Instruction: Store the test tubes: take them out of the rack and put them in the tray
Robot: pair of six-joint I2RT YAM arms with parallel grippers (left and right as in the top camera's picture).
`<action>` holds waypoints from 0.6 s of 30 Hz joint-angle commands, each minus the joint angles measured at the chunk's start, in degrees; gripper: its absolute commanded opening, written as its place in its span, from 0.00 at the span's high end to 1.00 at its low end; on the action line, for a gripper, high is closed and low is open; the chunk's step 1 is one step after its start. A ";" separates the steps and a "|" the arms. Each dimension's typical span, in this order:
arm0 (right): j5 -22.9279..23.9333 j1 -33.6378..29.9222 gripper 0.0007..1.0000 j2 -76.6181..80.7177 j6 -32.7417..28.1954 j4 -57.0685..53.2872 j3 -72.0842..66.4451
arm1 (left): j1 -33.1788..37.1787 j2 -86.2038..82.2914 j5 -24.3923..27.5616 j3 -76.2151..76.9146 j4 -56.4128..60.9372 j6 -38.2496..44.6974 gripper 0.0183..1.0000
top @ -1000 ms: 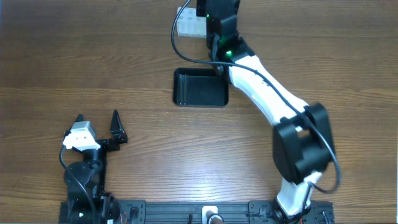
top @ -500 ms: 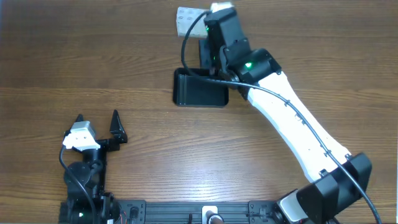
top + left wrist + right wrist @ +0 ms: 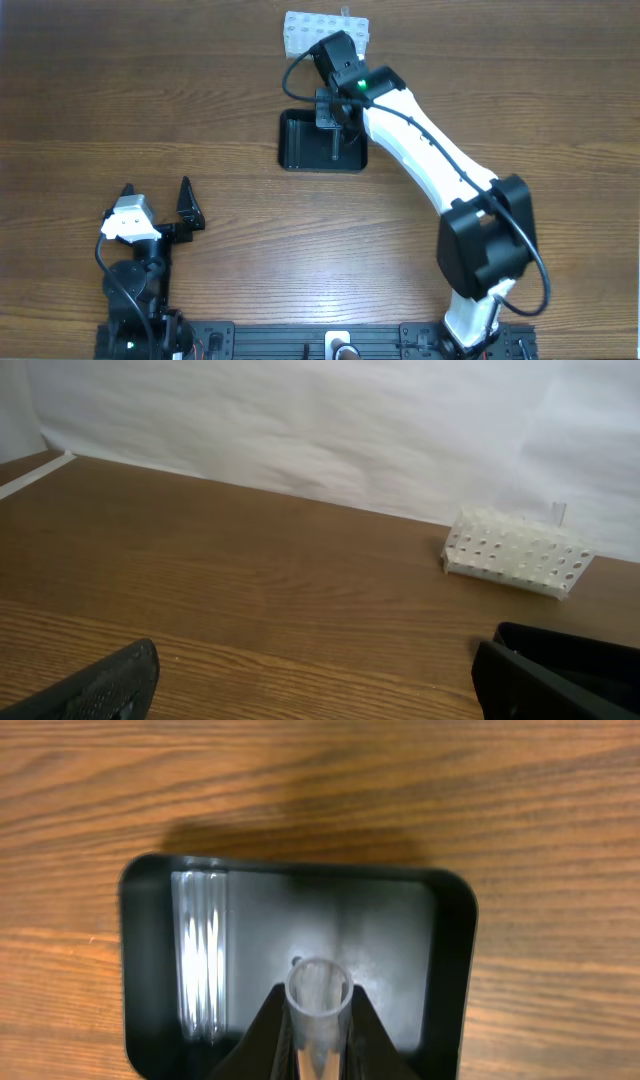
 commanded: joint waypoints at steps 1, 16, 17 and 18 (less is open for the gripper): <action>-1.46 -0.33 0.95 5.22 5.46 -3.19 7.89 | 0.20 -0.42 -0.61 -0.24 0.04 -0.55 0.00; -3.34 -0.11 0.97 13.14 7.61 -3.48 10.49 | 0.20 -0.42 -0.61 -0.24 0.04 -0.55 0.00; -3.52 -0.07 0.96 13.29 7.63 -3.30 10.49 | 0.20 -0.42 -0.61 -0.24 0.04 -0.55 0.00; -3.52 0.07 0.96 13.44 7.89 -3.19 10.49 | 0.20 -0.42 -0.61 -0.24 0.04 -0.55 0.00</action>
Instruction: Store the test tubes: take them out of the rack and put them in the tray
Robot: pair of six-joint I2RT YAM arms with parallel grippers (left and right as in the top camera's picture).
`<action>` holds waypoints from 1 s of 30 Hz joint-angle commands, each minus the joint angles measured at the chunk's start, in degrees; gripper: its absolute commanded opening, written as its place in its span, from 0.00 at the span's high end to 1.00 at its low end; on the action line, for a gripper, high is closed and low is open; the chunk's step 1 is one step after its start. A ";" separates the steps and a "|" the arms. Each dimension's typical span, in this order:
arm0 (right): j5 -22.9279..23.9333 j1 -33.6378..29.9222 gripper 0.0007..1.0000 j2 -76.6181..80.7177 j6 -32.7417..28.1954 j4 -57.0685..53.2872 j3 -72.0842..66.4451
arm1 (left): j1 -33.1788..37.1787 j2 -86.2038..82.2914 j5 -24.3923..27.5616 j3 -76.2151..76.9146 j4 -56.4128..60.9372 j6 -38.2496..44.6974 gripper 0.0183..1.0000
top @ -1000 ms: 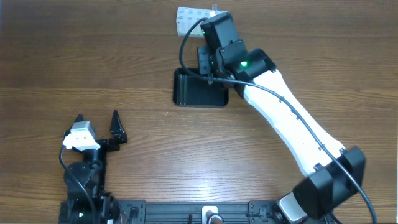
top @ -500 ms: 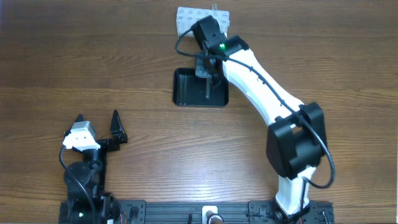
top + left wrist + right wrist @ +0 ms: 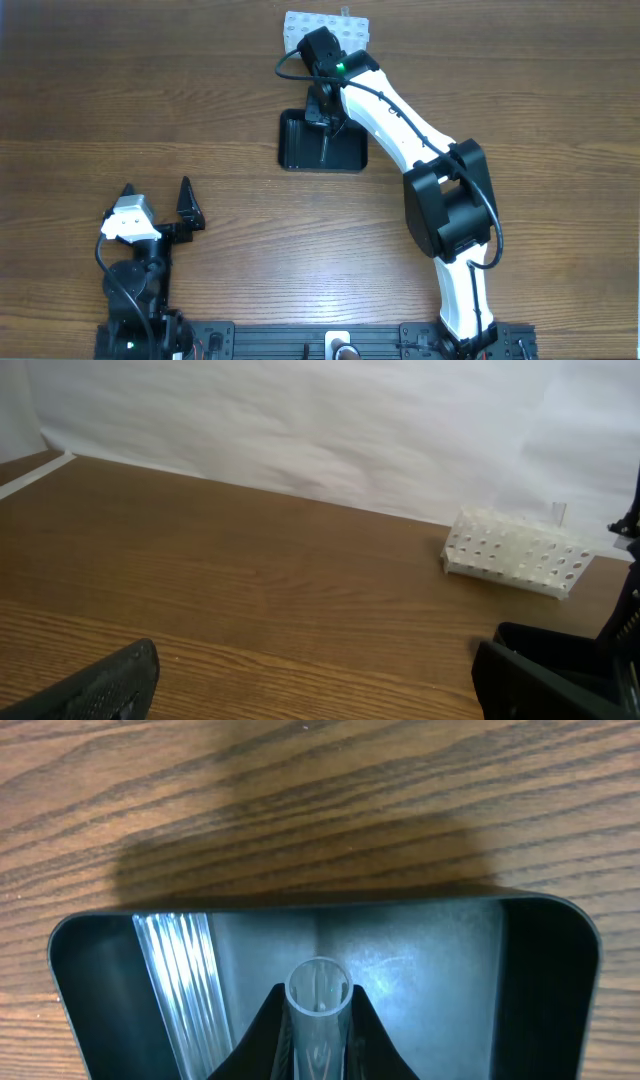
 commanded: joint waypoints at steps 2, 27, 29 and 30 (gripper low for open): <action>-0.52 0.48 0.96 1.36 1.33 0.79 1.27 | 0.20 -0.42 -0.61 -0.24 0.04 -0.57 0.00; -2.40 1.42 0.79 4.33 2.12 3.76 1.27 | 0.20 -0.42 -0.61 -0.24 0.04 -0.57 0.00; -2.40 1.46 0.70 4.33 2.12 3.76 1.27 | 0.20 -0.42 -0.61 -0.24 0.04 -0.57 0.00; -2.43 1.46 0.67 4.26 2.12 3.76 1.27 | 0.20 -0.42 -0.61 -0.24 0.04 -0.57 0.00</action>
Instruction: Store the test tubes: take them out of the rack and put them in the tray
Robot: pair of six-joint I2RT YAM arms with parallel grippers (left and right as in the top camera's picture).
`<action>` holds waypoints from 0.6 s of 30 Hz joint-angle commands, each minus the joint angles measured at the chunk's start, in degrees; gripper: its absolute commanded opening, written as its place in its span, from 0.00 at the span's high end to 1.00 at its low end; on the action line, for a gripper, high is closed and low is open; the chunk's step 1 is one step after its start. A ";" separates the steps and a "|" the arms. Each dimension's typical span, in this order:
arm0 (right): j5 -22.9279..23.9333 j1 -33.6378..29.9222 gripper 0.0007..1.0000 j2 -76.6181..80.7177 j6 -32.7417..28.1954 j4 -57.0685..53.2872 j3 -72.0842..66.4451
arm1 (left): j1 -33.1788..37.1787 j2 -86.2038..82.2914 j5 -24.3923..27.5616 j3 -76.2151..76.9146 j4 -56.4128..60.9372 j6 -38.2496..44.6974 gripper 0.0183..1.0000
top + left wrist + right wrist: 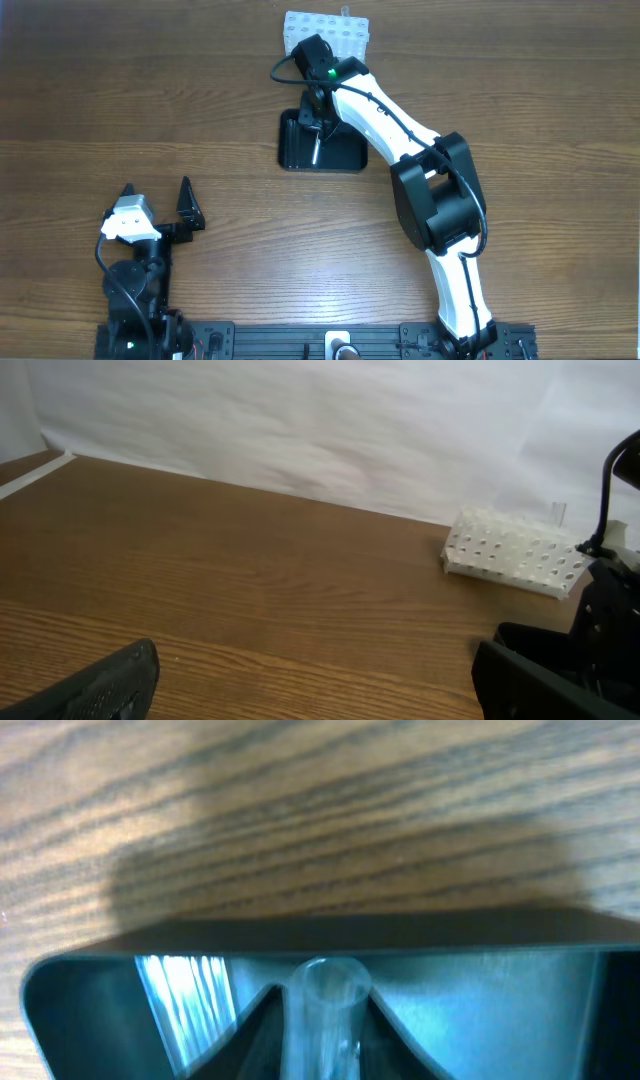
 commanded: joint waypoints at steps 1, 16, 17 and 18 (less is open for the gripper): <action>-0.22 0.55 0.64 0.50 0.17 0.17 1.31 | 0.20 -0.42 -0.61 -0.24 0.04 -0.55 0.00; 5.38 0.55 0.22 -14.78 -6.51 6.40 1.77 | 0.20 -0.42 -0.61 -0.24 0.04 -0.55 0.00; 7.17 0.55 0.20 -15.74 -6.91 8.41 1.77 | 0.20 -0.42 -0.61 -0.24 0.04 -0.55 0.00; 8.79 0.48 0.18 -16.44 -8.17 10.80 1.77 | 0.20 -0.42 -0.61 -0.24 0.04 -0.57 0.00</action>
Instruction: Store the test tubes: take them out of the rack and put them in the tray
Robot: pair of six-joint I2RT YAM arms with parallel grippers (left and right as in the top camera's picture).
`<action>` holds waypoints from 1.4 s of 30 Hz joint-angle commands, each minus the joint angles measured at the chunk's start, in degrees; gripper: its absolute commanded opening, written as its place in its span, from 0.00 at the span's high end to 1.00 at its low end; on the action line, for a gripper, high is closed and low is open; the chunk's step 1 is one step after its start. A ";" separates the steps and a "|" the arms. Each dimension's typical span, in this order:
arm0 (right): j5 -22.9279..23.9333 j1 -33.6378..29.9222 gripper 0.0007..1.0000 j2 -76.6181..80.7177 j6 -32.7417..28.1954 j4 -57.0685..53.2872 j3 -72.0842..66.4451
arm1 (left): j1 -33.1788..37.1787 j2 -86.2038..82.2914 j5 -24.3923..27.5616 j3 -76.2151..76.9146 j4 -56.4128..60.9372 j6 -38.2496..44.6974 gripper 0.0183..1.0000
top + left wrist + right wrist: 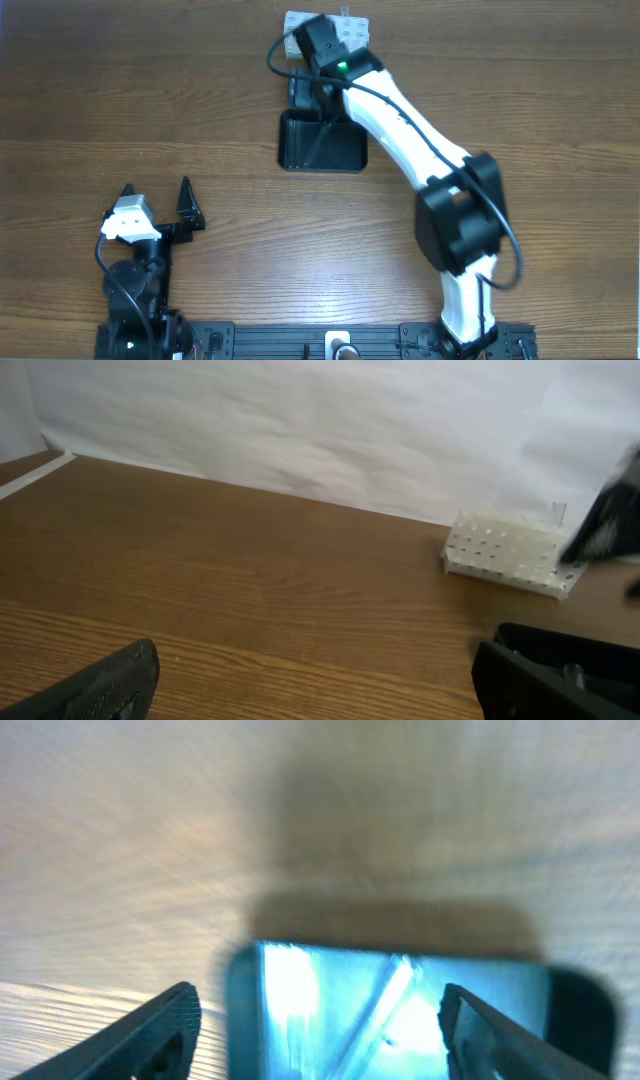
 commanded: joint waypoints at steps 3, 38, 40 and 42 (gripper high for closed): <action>10.10 -0.39 0.14 -7.08 -7.34 12.50 1.75 | 0.20 -0.42 -0.61 -0.24 0.04 -0.55 0.00; 16.70 -8.96 0.15 12.72 -26.14 42.29 1.75 | 0.20 -0.42 -0.61 -0.24 0.04 -0.57 0.00; 16.70 -8.96 0.15 13.27 -26.95 42.32 1.75 | 0.20 -0.42 -0.61 -0.24 0.04 -0.55 0.00; 16.72 -8.96 0.15 13.66 -27.21 42.34 1.75 | 0.20 -0.42 -0.61 -0.24 0.04 -0.55 0.00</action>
